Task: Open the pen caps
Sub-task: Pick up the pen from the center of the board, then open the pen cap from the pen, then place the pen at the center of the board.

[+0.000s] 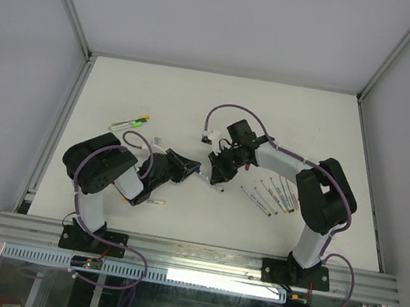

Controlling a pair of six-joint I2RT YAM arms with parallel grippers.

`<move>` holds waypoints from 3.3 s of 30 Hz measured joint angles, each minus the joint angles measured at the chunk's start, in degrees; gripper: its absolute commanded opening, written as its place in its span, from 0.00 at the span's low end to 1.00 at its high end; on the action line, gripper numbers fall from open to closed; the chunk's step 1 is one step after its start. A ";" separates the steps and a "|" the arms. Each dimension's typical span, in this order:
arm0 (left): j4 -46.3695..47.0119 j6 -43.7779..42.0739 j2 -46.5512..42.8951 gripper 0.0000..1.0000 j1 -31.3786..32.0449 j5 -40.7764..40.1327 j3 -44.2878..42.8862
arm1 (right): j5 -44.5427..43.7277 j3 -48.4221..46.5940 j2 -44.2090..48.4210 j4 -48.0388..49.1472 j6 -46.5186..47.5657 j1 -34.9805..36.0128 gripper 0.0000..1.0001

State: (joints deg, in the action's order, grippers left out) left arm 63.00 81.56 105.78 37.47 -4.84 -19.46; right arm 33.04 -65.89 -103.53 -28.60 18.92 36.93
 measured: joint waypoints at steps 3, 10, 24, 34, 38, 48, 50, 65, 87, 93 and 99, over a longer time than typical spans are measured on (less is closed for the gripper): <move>0.81 0.22 0.09 0.02 0.09 0.31 0.00 | 0.66 0.00 -0.92 -0.28 0.00 -0.07 0.00; 0.96 -0.94 -0.15 0.00 0.13 0.85 0.00 | 2.23 -0.35 -1.22 -1.36 0.13 -0.33 0.39; 1.64 -19.54 -19.04 0.00 4.63 2.89 0.00 | 12.61 -0.63 15.37 -5.09 5.68 -2.95 0.58; 0.33 -24.94 -23.87 0.00 5.55 2.47 -0.59 | 14.21 0.68 14.08 -5.14 4.94 -2.29 0.36; 0.39 -25.66 -24.68 0.00 5.97 1.68 -0.94 | 14.12 0.70 13.05 -5.07 4.39 -0.72 0.07; -9.73 -30.18 -33.83 0.00 6.99 -5.81 -0.94 | 14.34 0.07 12.28 -1.75 3.76 0.37 0.00; -11.32 -31.12 -37.64 0.00 4.50 -9.88 -1.20 | 14.40 -0.17 12.00 -3.04 4.02 0.48 0.00; -21.81 -31.58 -50.23 0.00 -10.95 -14.21 -6.05 | 12.37 -0.09 9.35 -10.75 8.26 0.52 0.00; -33.38 -27.85 -66.58 0.00 -10.95 -4.00 6.80 | -17.05 8.35 10.80 -20.76 1.86 3.48 0.04; -33.44 -26.84 -66.47 0.00 -10.95 -3.34 6.88 | -21.77 8.35 8.46 -20.68 -0.63 3.74 0.05; -32.89 -25.38 -65.26 0.00 -10.95 -2.36 7.87 | -25.03 8.22 7.10 -20.72 -1.29 3.74 0.12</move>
State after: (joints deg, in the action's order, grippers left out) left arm 30.11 56.18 40.51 26.52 -7.20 -11.60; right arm 8.01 -57.67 -96.42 -49.32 17.63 40.66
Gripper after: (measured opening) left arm 0.151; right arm 0.122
